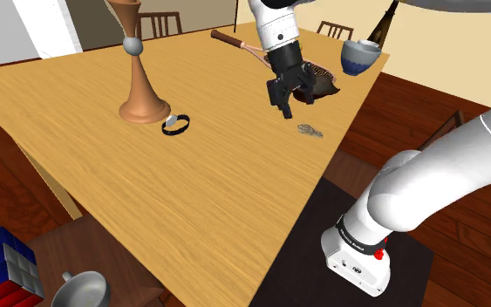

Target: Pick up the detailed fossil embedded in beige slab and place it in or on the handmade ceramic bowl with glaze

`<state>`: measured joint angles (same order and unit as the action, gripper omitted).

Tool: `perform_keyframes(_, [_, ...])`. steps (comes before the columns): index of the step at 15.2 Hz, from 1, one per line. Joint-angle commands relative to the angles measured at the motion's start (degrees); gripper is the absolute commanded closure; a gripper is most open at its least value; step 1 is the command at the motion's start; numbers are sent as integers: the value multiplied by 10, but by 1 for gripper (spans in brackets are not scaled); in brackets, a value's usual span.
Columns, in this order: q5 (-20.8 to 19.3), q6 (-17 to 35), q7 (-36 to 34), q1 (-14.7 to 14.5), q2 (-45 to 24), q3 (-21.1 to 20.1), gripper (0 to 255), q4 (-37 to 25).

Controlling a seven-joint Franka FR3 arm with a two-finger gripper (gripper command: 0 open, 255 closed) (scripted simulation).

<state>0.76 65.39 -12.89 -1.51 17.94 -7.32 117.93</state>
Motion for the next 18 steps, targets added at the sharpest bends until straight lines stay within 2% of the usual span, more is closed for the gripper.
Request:
perform_keyframes(1, [-8,-70,-5,-5,-65,-11,0,-12])
perform_keyframes(9, [-6,-29,1,-6,-18,-8,0,75])
perform_keyframes(16, [-6,-29,1,-6,-18,-8,0,75])
perform_keyframes(17, [-6,-29,1,-6,-18,-8,255,75])
perform_keyframes(18, [-6,-29,1,-6,-18,-8,255,75])
